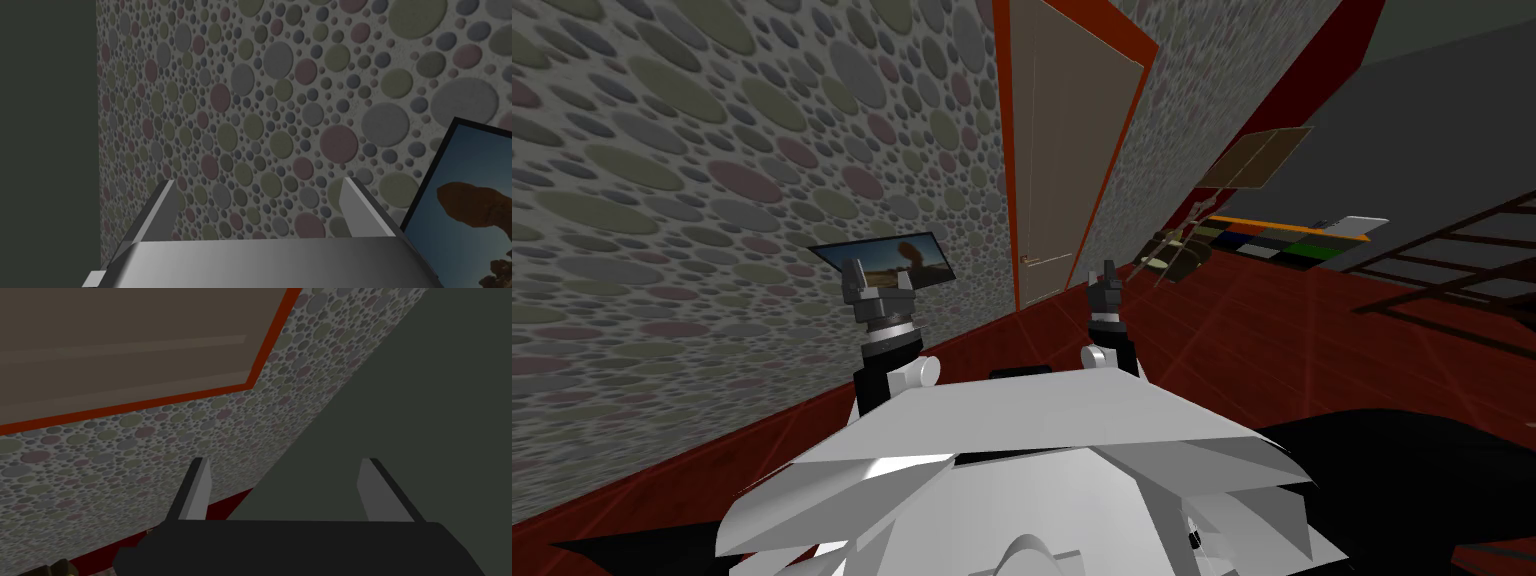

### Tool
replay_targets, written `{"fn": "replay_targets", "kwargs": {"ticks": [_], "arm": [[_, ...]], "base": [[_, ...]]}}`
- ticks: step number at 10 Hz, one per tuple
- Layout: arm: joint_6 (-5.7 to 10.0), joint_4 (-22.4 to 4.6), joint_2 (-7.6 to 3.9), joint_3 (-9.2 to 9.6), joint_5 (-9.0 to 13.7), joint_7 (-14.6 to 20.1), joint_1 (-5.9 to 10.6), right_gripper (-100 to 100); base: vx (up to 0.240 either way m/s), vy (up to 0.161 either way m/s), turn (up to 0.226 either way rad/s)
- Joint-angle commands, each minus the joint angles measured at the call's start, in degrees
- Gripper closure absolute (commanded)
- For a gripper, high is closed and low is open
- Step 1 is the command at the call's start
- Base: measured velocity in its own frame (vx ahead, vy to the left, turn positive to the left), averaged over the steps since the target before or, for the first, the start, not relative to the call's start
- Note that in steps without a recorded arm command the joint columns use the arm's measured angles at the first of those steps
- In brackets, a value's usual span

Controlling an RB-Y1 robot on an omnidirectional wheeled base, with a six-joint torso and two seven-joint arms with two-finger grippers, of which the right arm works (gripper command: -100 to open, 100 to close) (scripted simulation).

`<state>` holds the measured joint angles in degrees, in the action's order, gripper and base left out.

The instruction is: Pull the door open

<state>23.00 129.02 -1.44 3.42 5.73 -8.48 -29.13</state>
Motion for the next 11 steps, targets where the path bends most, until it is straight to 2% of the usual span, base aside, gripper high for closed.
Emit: {"fn": "replay_targets", "kwargs": {"ticks": [1,2,3,5,8,11], "arm": [[0.81,-2.6,-0.6,0.21,0.1,0.6,0.86,-100],[1.14,-3.6,-0.83,0.29,0.1,0.9,1.21,-100],[1.94,-6.2,-1.39,0.49,0.3,1.5,2.05,-100],[2.88,-9.2,-2.05,0.73,0.4,2.3,3.05,-100],[4.66,-14.7,-3.25,1.18,0.6,3.7,4.93,-100],[6.03,-18.9,-4.16,1.53,0.8,4.8,6.39,-100]], "base": [[-0.037,-0.012,0.105],[0.122,-0.02,0.036],[0.199,-0.012,0.063],[0.173,-0.012,0.063],[0.087,-0.001,0.074],[0.06,-0.01,0.053]]}}
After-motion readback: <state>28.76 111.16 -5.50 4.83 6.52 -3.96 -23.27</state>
